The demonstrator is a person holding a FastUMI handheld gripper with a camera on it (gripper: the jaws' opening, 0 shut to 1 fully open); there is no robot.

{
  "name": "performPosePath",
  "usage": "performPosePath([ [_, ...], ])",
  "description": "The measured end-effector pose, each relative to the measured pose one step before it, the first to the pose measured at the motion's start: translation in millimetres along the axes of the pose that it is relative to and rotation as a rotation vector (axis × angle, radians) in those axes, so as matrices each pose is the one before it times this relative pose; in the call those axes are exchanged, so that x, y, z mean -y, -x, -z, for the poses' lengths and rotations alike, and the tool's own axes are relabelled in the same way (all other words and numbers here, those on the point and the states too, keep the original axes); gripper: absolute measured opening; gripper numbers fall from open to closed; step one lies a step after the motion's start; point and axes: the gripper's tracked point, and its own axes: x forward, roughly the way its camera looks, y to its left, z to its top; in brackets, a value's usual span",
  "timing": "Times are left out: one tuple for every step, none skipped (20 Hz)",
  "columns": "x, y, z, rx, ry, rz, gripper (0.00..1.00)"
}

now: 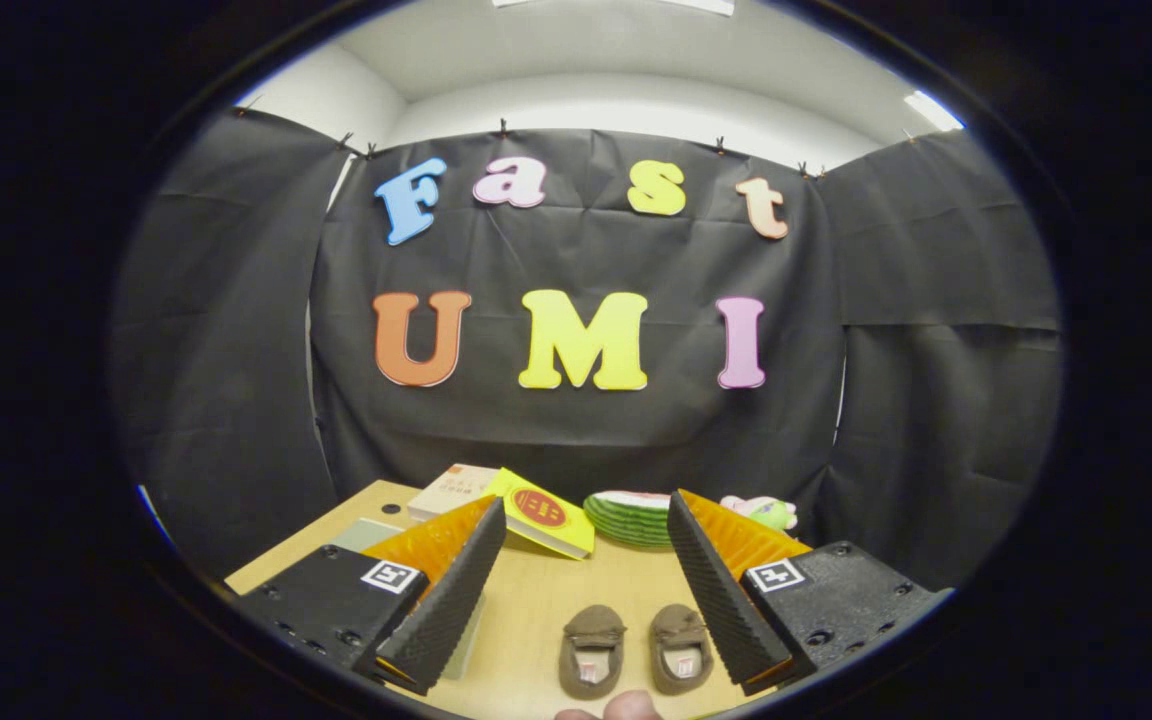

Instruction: Open the storage box then place both shoes into the box .Put the left shoe in first, then the right shoe, with the right side of both shoes facing outward in a uniform manner.

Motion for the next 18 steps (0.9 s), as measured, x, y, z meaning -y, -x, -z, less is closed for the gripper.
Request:
performPosePath([
  [-2.62,-0.40,1.88,-0.00632,-0.00616,-0.00866,1.00],
  [-2.30,-0.41,1.09,-0.00638,-0.00673,-0.00944,1.00],
  [-1.82,-1.46,1.20,-0.00531,-0.00561,-0.00721,1.00],
  [-1.30,-1.77,0.54,-0.00448,-0.00645,-0.00548,1.00],
  [-2.19,-0.01,0.64,-0.00401,-0.01027,-0.00713,1.00],
  [-2.61,-0.67,0.98,-0.00486,-0.00823,-0.00842,1.00],
  [-2.73,-1.36,1.65,-0.00700,-0.00742,-0.00950,1.00],
  [-3.18,-1.69,2.59,-0.00552,-0.00424,-0.01043,1.00],
  [-2.36,-1.77,2.37,-0.00727,-0.00665,-0.01177,1.00],
  [-5.14,-1.31,4.09,-0.01296,-0.01329,-0.01501,1.00],
  [-4.63,-1.25,4.95,-0.01834,-0.01112,-0.01511,1.00],
  [-4.24,-2.48,7.19,-0.01982,-0.00981,-0.01550,1.00],
  [-3.60,-1.48,4.91,-0.01901,-0.00783,-0.01305,1.00],
  [-4.85,-2.49,5.73,-0.01731,-0.00405,-0.01526,1.00],
  [-5.12,-2.17,4.22,-0.01618,-0.00325,-0.01446,1.00],
  [-4.81,-2.86,7.23,-0.02020,-0.00054,-0.01443,1.00],
  [-4.21,-2.20,4.97,-0.01707,-0.00576,-0.01318,1.00],
  [-3.81,-3.86,6.41,-0.01962,-0.00667,-0.01182,1.00],
])
